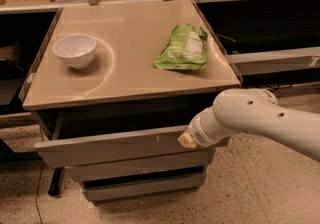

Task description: Close top drawer

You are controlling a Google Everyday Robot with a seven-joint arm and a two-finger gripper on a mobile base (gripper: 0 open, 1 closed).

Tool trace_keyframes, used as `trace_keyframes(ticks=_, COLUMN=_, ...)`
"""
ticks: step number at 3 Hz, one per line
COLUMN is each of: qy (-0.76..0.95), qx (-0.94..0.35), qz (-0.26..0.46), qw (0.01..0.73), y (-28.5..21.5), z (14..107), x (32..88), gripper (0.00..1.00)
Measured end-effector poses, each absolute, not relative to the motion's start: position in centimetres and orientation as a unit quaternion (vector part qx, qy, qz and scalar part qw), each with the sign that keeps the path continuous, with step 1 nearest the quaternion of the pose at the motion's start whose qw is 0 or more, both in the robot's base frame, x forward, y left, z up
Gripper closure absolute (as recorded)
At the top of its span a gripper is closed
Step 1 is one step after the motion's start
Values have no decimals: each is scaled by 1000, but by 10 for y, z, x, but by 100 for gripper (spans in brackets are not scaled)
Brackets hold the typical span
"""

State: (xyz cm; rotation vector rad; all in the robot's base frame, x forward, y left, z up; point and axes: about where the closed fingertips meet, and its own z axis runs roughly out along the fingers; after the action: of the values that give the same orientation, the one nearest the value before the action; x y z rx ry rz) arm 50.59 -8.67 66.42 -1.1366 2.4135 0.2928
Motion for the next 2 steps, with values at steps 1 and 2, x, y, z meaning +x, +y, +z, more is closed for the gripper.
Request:
trace_keyframes(ticks=1, qy=876, qx=-408, qz=100, qw=236, y=-85, z=663, x=518, gripper=100)
trace_keyframes(ticks=2, qy=875, qx=-401, qz=92, qw=256, y=-79, z=661, x=553, gripper=100)
